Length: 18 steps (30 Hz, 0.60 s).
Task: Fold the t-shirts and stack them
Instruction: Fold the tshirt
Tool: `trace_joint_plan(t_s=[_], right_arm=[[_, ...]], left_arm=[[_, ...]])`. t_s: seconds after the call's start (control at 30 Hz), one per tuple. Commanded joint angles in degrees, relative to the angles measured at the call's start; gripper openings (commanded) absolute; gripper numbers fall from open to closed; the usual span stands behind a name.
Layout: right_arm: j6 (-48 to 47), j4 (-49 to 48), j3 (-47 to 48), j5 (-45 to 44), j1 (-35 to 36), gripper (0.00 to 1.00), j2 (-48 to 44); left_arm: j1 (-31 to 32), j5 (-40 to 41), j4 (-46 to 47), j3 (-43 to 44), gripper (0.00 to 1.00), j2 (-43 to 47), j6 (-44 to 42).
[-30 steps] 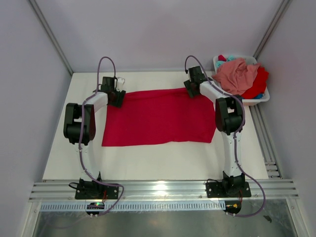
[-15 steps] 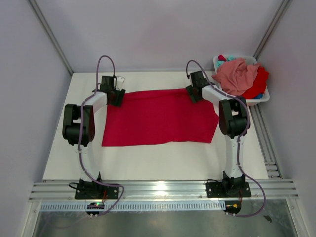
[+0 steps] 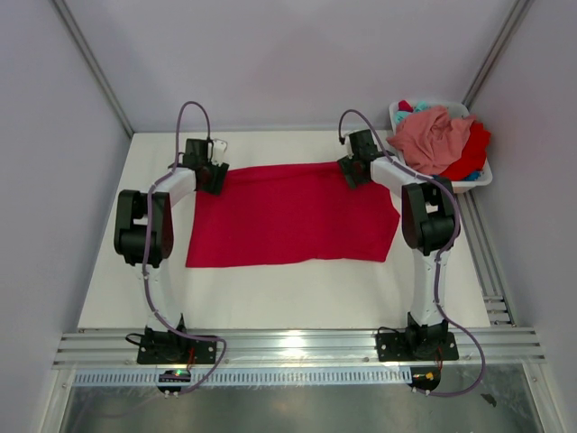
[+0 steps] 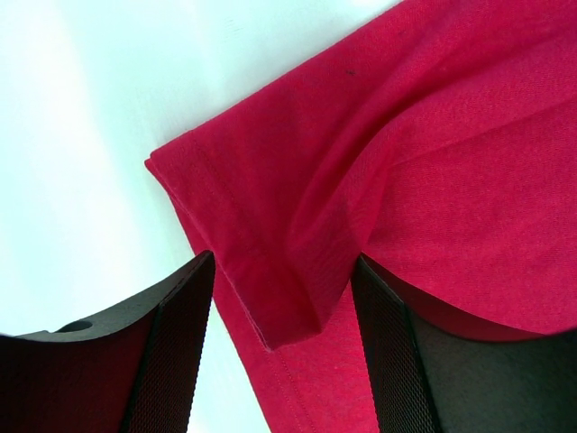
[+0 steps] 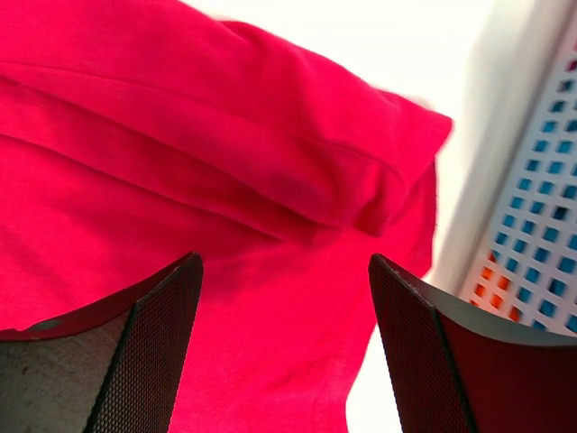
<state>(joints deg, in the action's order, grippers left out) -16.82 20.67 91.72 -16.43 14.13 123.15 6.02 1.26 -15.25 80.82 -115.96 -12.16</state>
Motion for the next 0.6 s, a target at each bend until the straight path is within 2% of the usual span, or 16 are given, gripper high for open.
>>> trace_joint_plan(t_s=[0.0,0.2,0.33,0.4,0.47,0.57], right_arm=[[-0.8,-1.1,3.2,4.3,0.3,0.78,0.7],[-2.0,1.9,3.2,8.1,0.2,0.75,0.7],[-5.5,2.2,-4.6,13.4,0.3,0.75,-6.6],[-6.6,-0.9,-10.3,13.4,0.2,0.76,-11.5],[-7.4,-3.2,-12.7,13.9,0.3,0.76,-13.0],[-6.5,-1.0,-11.1,14.2,0.2,0.76,-11.5]], left_arm=[[0.0,-0.9,1.7,-0.3,0.63,3.3,0.5],[0.0,-0.9,0.5,-0.6,0.63,5.0,1.1],[0.1,-6.8,-2.2,-1.9,0.69,9.3,0.6],[0.0,-8.3,0.7,-6.1,0.72,13.3,-0.2],[0.0,-9.9,2.3,-8.1,0.69,14.8,-0.2],[0.0,-10.3,-0.6,-4.5,0.66,13.1,0.8]])
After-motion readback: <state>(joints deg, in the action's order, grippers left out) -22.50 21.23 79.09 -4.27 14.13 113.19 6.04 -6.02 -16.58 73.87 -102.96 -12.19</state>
